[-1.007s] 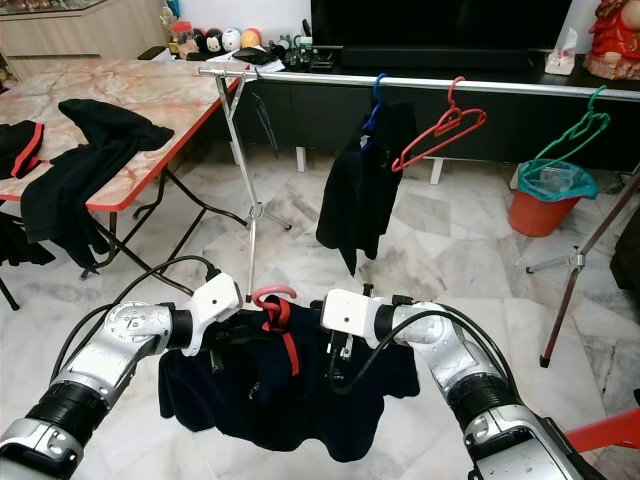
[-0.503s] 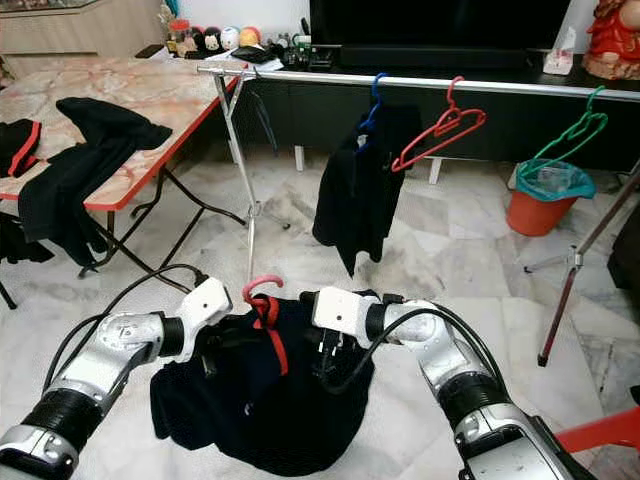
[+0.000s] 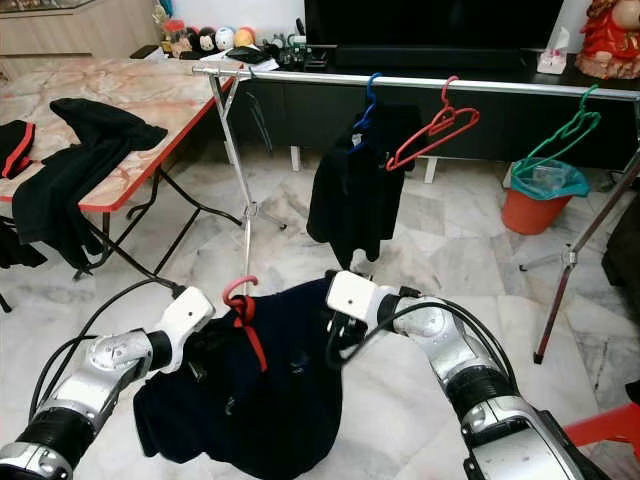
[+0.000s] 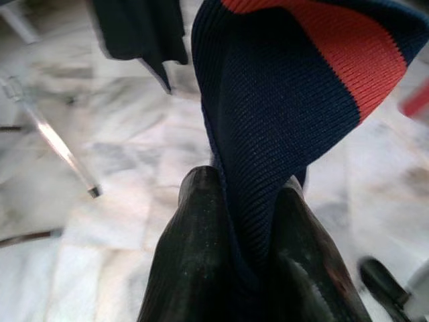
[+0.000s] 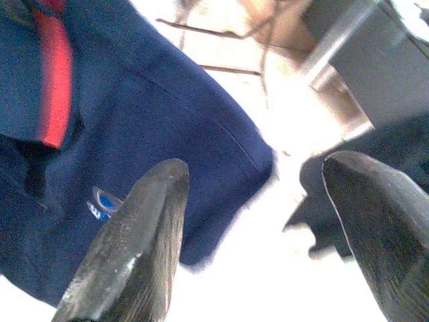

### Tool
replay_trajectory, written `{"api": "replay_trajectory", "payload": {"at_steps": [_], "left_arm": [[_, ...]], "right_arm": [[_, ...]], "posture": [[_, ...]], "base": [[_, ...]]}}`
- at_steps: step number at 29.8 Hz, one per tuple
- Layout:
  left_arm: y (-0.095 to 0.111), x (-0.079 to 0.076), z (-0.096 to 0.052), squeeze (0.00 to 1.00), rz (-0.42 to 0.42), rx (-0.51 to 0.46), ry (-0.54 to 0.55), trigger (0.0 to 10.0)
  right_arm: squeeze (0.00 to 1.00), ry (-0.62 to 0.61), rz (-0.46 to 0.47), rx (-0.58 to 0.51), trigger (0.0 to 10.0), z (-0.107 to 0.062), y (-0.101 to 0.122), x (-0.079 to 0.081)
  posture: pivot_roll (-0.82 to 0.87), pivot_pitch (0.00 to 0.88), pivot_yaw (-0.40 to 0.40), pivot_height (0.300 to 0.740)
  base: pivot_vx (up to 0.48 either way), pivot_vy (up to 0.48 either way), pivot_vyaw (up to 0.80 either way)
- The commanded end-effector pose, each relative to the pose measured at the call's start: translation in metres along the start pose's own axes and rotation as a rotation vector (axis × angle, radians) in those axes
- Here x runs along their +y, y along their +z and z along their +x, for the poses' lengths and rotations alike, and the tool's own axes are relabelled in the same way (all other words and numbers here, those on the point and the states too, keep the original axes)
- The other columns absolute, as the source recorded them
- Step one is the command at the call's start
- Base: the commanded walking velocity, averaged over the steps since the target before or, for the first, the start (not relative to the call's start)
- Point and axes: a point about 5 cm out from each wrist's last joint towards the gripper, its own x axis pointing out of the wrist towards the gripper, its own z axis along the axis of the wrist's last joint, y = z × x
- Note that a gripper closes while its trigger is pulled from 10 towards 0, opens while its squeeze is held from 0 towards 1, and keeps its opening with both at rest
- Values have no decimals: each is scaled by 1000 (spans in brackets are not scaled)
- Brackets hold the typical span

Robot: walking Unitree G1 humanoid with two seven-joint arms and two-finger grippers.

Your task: Hang hanger

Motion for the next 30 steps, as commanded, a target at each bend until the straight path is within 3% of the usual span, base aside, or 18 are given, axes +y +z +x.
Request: {"api": "replay_trajectory", "payload": {"at_steps": [1,2,3,4,6,9,11,13,14,18,19,21,26,30], "left_arm": [[-4,9,-4,0,-44,-4,105,10000],[-4,9,-4,0,-44,-4,105,10000],[-12,15,-7,0,-128,-9,255,10000],[-12,15,-7,0,-128,-9,255,10000],[-18,21,-11,0,-201,-20,369,10000],[-24,25,-17,0,-277,-44,450,10000],[-31,26,-24,0,-302,-52,519,10000],[-33,26,-25,0,-304,-52,530,10000],[-35,24,-29,0,-321,-71,552,10000],[-35,21,-35,0,-329,-112,604,10000],[-35,21,-35,0,-329,-112,604,10000],[-35,22,-36,0,-345,-127,632,10000],[-34,20,-32,0,-346,-123,628,10000],[-32,19,-31,0,-348,-133,627,10000]], "right_arm": [[0,-117,83,37,10000,0,-5,-8],[0,-117,83,37,10000,0,-5,-8],[0,-320,285,134,10000,-4,-28,-8],[0,-320,285,134,10000,-4,-28,-8],[0,-443,452,198,10000,-8,-46,1],[0,-552,632,230,10000,-12,-63,18],[0,-668,859,290,10000,-20,-83,41],[0,-685,909,304,10000,-21,-87,47],[0,-717,1016,363,10000,-26,-99,68],[0,-685,1062,494,10000,-32,-112,101],[0,-685,1062,494,10000,-32,-112,101],[0,-693,1077,584,10000,-38,-120,117],[0,-693,1186,617,10000,-41,-124,132],[0,-679,1183,625,10000,-43,-125,137]], "posture": [[61,0,41,740],[61,0,41,740],[52,0,35,740],[52,0,35,740],[50,0,33,740],[48,0,29,740],[43,0,22,740],[44,0,21,740],[45,0,13,740],[50,0,1,740],[50,0,1,740],[50,0,1,740],[50,0,1,740],[43,0,-2,740]], "base": [[0,0,0],[0,0,0],[0,0,0],[0,0,0],[0,0,0],[0,0,0],[0,0,0],[0,0,0],[0,0,0],[0,0,0],[0,0,0],[0,0,0],[151,0,0],[256,0,0]]}}
